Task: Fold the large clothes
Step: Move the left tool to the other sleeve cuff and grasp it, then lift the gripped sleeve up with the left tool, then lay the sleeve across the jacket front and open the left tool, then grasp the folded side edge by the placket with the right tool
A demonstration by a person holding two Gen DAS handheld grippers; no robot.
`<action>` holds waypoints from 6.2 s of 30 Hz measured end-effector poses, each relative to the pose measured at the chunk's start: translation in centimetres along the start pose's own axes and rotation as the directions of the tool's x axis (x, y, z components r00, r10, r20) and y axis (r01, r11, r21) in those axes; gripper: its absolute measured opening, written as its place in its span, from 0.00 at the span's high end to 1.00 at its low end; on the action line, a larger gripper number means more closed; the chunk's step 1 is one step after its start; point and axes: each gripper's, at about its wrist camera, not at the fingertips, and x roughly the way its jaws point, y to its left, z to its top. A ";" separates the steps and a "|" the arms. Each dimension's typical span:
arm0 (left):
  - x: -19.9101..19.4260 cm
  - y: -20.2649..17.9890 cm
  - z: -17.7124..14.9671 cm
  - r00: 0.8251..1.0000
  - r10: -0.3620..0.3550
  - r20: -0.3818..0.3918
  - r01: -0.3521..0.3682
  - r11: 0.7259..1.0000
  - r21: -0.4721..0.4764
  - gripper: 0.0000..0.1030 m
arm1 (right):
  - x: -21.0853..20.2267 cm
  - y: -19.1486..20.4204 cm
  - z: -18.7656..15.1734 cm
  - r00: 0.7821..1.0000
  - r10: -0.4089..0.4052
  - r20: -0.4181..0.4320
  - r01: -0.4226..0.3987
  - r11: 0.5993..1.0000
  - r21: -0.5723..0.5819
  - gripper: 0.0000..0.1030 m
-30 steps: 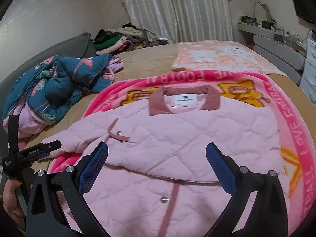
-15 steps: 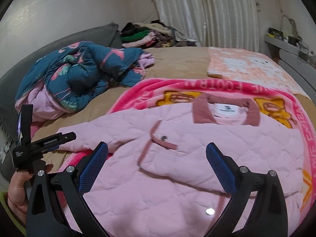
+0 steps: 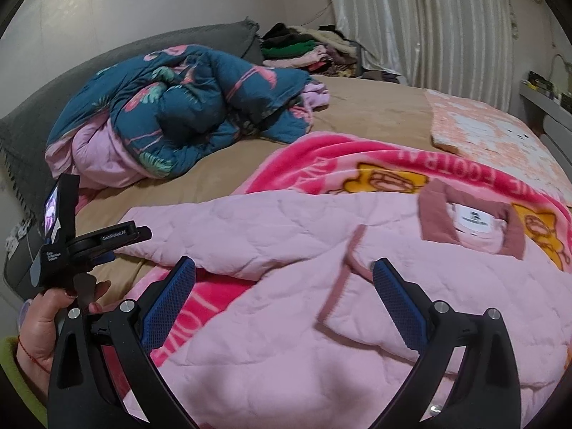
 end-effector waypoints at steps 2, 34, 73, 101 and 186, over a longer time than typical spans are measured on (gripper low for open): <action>0.5 1.0 0.4 1.000 0.014 -0.004 -0.014 0.999 -0.037 0.09 | 0.9 0.8 0.2 1.000 0.010 -0.010 -0.010 1.000 -0.016 0.04; 9.6 11.2 4.0 0.999 0.050 0.013 -0.042 0.930 -0.366 0.09 | 9.8 0.9 -1.0 0.981 0.114 -0.159 -0.113 0.993 0.017 0.04; -9.9 -8.6 1.1 0.827 -0.459 0.324 0.403 0.887 0.227 0.89 | -2.8 -9.4 -4.7 1.000 -0.020 -0.003 0.021 0.990 0.139 0.04; -16.0 -16.4 -5.1 0.664 -0.733 0.147 0.616 0.648 0.449 0.89 | -9.9 -15.7 -7.1 0.987 -0.137 0.081 0.111 0.957 0.268 0.04; -9.5 -22.5 -12.7 0.856 -0.501 -0.127 0.460 0.626 0.630 0.09 | -15.3 -21.5 -13.2 0.983 -0.171 0.063 0.118 0.862 0.493 0.04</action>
